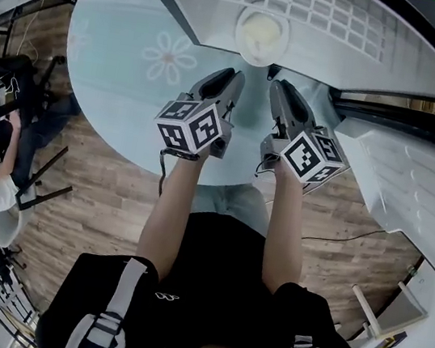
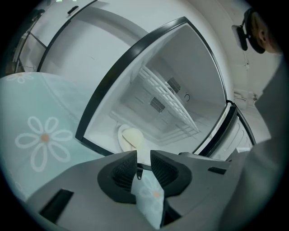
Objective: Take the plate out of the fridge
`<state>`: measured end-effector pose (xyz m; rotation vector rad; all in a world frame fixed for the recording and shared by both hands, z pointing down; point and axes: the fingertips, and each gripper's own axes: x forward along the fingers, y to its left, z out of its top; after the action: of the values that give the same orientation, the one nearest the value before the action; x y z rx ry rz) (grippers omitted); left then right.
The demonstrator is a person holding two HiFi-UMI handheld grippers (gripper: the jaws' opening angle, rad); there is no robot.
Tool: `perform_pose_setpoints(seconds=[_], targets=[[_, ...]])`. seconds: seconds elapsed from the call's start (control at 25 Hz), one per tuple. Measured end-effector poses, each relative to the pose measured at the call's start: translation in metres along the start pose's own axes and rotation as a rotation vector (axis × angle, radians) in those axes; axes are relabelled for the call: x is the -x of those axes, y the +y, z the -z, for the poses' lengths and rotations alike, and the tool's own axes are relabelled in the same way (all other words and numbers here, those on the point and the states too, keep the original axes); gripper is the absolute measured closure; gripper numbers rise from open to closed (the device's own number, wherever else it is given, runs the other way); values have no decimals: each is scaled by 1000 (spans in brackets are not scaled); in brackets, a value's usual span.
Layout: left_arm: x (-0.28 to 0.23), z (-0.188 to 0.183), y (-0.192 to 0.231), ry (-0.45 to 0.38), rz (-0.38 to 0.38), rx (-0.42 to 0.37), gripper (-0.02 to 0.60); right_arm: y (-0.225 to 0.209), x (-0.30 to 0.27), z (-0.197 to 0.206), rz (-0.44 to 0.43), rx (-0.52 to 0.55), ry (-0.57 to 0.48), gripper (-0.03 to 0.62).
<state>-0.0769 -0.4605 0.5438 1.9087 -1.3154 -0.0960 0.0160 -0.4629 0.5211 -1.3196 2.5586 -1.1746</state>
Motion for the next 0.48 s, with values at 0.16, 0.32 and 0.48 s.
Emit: perform_pose_setpoints(seconds=[0.16, 0.32, 0.48], targets=[[-6, 0, 8, 12, 1, 28, 479, -5, -11, 9, 19, -35, 22, 493], [-24, -6, 29, 16, -19, 39, 479, -20, -33, 9, 53, 20, 23, 493], [-34, -16, 42, 7, -46, 39, 479, -34, -43, -3, 107, 93, 23, 493]])
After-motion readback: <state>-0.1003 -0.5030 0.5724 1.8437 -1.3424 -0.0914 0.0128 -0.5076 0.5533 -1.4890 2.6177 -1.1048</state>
